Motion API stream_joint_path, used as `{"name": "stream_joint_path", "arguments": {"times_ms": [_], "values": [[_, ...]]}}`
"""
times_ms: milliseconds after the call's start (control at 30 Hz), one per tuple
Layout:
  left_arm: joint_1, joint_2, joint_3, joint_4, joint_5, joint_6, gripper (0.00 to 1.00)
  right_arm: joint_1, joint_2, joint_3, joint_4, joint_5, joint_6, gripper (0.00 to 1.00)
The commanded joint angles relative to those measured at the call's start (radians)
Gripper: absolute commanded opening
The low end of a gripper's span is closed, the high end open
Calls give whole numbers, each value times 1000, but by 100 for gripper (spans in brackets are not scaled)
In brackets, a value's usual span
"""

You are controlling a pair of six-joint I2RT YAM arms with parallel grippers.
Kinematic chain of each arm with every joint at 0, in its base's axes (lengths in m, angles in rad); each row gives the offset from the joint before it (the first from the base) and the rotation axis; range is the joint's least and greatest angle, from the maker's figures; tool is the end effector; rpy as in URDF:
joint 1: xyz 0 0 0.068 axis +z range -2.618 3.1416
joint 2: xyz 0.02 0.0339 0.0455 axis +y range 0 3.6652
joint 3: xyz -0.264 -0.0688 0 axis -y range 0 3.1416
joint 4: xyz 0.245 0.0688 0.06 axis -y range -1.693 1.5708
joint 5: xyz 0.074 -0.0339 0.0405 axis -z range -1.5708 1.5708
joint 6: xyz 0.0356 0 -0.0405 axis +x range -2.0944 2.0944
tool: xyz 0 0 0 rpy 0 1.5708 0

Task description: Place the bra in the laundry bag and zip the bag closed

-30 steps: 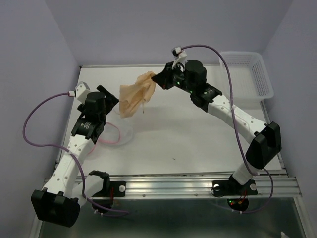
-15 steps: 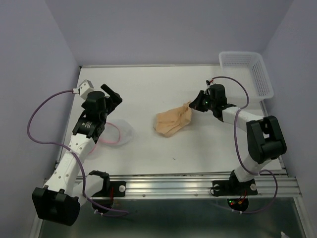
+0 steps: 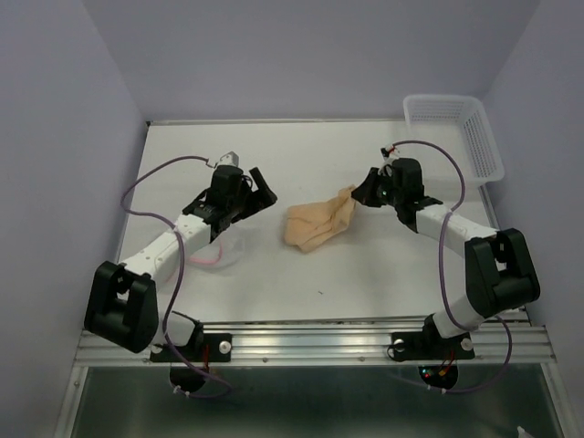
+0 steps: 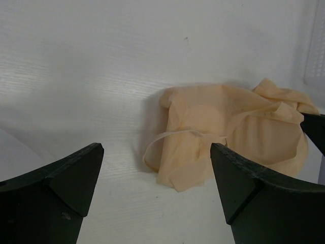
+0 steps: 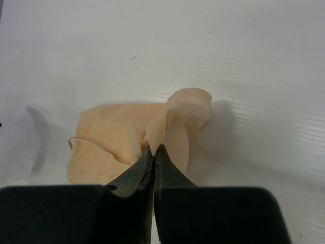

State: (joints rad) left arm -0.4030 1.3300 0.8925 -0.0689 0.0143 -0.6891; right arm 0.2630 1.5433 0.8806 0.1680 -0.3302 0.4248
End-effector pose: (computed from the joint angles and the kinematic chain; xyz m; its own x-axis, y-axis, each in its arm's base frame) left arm 0.2760 -0.1182 0.2673 -0.6010 -0.4349 -0.6705 0.0278 0.8271 -0.5614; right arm 0.3230 0.0989 0.2228 -0.6326 0.2334 -0.7384 -0.2862 0.8155 0.5030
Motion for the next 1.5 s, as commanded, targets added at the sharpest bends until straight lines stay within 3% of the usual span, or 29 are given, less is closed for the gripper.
{"name": "stream_joint_path", "arguments": {"times_ms": [0,367,567,667,700,767,800,1033,1167,1467], "values": [[-20,29,8,93,107,0,99,7,-49,-22,51,17,-32,1],[-40,303,8,241,291,43,95,7,-75,-51,51,31,-34,1],[-54,359,2,314,374,52,90,7,-83,-54,50,39,-34,1],[-63,400,5,343,430,53,73,7,-80,-57,45,49,-34,1],[-65,409,8,343,438,54,57,7,-80,-58,44,52,-34,1],[-66,431,6,343,446,53,42,7,-83,-65,44,57,-32,1],[-66,436,3,343,449,51,29,7,-83,-66,44,57,-34,1],[-74,442,-4,389,467,30,2,7,-84,-61,53,-45,-76,1],[-79,437,5,391,461,31,0,33,-104,-39,64,-101,-131,1],[-88,460,16,422,473,5,0,225,-60,15,93,-76,-189,1]]}}
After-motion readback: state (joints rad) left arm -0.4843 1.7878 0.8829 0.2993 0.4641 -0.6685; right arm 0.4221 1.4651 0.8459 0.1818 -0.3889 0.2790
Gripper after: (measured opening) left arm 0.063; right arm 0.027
